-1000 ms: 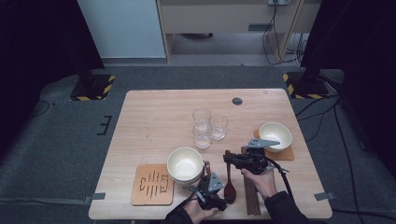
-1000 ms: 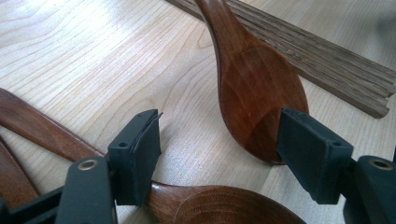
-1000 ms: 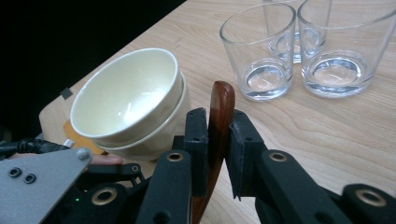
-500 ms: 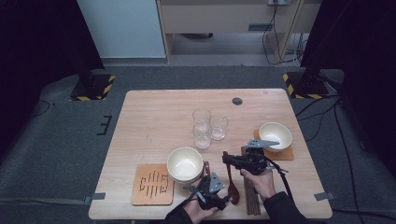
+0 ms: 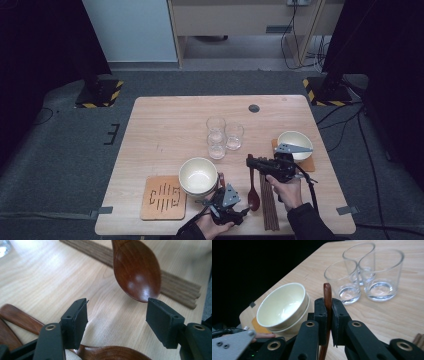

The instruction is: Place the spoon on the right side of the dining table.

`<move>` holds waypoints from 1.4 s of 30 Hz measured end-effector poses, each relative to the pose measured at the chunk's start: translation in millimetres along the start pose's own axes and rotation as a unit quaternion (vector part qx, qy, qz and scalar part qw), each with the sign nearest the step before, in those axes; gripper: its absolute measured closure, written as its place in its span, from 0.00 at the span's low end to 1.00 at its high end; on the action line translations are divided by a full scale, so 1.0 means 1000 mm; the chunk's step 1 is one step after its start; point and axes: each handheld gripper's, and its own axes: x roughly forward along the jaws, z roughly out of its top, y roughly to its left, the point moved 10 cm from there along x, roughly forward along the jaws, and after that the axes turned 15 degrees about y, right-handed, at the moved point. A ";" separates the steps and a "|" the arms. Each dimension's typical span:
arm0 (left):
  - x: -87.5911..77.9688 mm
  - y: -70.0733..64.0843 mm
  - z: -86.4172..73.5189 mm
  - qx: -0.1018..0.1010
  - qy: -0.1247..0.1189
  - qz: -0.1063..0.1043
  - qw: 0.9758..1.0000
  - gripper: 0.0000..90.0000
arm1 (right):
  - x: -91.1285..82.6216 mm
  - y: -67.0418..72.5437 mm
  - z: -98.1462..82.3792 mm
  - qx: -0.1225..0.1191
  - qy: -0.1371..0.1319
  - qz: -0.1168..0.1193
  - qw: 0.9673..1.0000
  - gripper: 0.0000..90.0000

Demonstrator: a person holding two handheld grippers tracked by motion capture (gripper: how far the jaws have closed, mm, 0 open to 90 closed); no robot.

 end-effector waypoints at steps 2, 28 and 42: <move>-0.004 0.001 0.002 -0.001 -0.006 -0.001 1.000 0.37 | -0.004 -0.003 0.002 0.002 -0.007 -0.004 1.000 0.94; -0.066 0.017 0.032 -0.027 -0.094 -0.014 0.995 0.37 | -0.026 -0.019 0.013 0.009 -0.045 -0.036 0.998 0.94; -0.093 0.040 0.037 -0.052 -0.122 0.005 0.991 0.37 | -0.030 -0.022 0.017 0.009 -0.058 -0.046 0.997 0.94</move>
